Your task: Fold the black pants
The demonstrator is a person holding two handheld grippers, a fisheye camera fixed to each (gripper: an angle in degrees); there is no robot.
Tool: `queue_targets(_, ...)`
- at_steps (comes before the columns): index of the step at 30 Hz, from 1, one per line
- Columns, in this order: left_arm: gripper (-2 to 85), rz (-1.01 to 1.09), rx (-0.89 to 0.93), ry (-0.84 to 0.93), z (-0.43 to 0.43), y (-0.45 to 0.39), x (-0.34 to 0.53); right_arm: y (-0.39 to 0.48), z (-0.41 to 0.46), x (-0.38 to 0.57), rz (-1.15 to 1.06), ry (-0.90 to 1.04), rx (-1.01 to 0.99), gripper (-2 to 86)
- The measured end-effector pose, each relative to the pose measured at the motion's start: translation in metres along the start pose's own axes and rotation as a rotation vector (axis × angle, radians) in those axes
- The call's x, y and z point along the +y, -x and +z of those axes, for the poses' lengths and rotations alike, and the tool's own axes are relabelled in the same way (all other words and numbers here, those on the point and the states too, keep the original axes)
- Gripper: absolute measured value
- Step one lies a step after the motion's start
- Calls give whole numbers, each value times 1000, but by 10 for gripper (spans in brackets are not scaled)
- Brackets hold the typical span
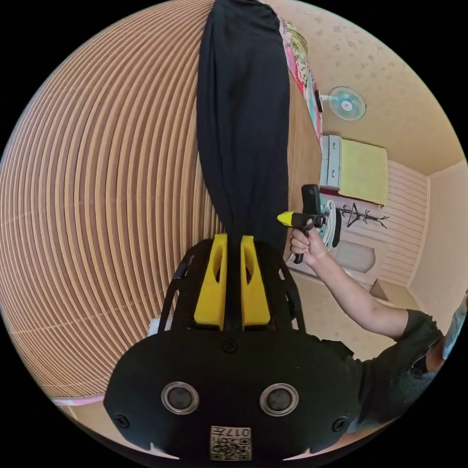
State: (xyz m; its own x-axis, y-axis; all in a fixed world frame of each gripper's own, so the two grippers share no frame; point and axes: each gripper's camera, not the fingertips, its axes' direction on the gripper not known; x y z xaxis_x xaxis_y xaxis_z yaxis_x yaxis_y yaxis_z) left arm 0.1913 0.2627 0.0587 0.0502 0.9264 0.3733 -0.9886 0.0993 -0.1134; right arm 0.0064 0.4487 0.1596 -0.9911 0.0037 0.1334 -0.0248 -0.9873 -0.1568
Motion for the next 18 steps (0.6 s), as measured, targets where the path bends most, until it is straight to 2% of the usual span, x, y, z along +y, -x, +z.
queue_targets(3,43,98,85,-18,-16,-16,24,21,-17,35,-92,-50,-145,31)
queue_targets(4,43,130,165,-35,-25,-21,39,33,-25,56,-137,-76,-218,26)
queue_targets(8,42,273,406,-53,-49,-56,106,89,-38,126,-262,-59,-286,15)
queue_targets(15,40,514,419,-63,-93,-176,215,263,-54,240,-531,18,-188,4)
queue_targets(18,40,698,334,-72,-130,-250,255,354,-58,273,-717,55,-132,2)
